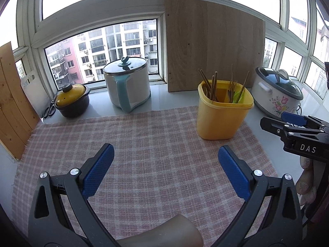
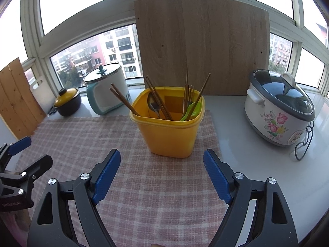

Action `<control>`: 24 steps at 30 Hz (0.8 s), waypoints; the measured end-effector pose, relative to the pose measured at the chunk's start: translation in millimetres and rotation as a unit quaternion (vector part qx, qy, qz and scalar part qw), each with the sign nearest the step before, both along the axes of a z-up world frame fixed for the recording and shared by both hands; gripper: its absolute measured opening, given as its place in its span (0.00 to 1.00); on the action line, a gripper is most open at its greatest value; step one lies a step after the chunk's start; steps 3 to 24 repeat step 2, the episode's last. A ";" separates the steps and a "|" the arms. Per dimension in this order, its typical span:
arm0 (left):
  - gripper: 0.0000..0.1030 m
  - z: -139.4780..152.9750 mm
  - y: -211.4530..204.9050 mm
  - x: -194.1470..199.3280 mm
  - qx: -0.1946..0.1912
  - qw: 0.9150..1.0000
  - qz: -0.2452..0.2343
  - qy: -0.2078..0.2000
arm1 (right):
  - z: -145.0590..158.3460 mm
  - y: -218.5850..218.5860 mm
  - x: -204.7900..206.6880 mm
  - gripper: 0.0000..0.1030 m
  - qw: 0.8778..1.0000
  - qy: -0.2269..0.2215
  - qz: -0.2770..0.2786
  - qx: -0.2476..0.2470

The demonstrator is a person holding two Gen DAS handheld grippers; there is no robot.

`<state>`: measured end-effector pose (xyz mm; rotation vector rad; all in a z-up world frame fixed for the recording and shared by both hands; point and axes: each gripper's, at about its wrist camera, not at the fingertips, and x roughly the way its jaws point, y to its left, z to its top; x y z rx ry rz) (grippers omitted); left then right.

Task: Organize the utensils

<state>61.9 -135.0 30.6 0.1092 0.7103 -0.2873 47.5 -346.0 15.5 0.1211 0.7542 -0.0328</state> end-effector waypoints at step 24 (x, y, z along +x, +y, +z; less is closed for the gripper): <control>1.00 -1.2 -1.0 -1.6 0.001 1.000 -0.003 0.002 | -2.0 1.9 1.2 0.80 1.000 0.003 0.004 0.000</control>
